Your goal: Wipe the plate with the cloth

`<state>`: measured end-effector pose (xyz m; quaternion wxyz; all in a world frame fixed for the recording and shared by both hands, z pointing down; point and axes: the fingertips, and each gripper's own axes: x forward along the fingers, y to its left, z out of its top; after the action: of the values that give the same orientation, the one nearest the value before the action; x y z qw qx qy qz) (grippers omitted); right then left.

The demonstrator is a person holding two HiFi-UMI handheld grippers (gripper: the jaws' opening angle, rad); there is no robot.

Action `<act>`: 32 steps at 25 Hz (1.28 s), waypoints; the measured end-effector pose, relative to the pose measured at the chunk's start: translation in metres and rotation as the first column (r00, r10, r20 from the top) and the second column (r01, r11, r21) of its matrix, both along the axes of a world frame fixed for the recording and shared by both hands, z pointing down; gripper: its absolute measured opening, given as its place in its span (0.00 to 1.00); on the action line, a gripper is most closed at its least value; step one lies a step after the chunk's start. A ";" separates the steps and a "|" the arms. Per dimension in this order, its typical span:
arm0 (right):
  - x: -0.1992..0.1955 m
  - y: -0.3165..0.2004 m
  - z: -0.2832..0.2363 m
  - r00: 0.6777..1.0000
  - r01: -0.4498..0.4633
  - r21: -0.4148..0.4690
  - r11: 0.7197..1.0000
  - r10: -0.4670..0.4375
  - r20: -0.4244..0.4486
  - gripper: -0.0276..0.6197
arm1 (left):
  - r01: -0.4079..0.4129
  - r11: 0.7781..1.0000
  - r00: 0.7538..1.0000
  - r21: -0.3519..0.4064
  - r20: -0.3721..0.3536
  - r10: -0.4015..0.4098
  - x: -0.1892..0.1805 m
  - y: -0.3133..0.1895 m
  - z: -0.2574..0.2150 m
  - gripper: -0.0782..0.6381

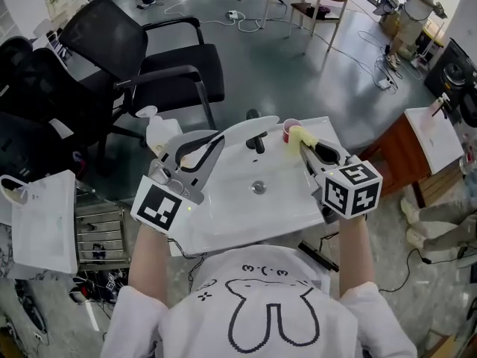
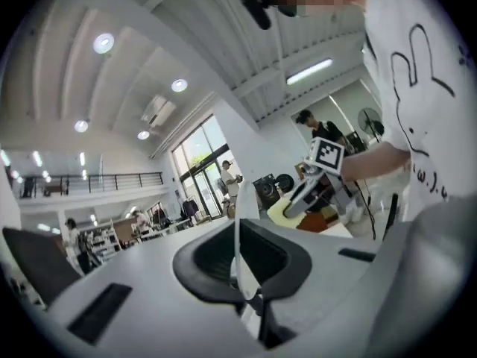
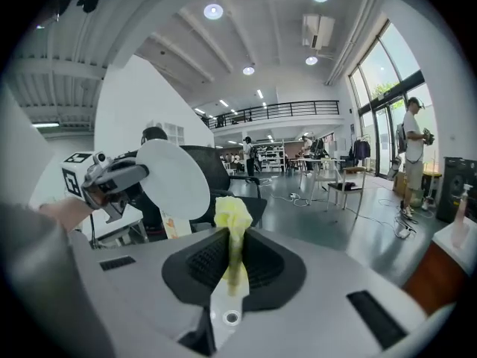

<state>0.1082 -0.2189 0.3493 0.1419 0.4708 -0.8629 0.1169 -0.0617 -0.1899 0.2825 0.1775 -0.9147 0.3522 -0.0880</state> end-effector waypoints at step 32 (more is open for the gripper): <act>-0.078 0.053 -0.009 0.559 0.736 -0.031 0.676 -0.634 -0.535 0.12 | -0.393 0.814 0.694 0.427 0.719 -0.041 0.037 0.032 0.047 0.13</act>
<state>0.0304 -0.1658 0.3405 0.3492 0.1206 -0.9152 -0.1608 -0.0248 -0.1581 0.3297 0.5603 -0.7508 0.1740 -0.3034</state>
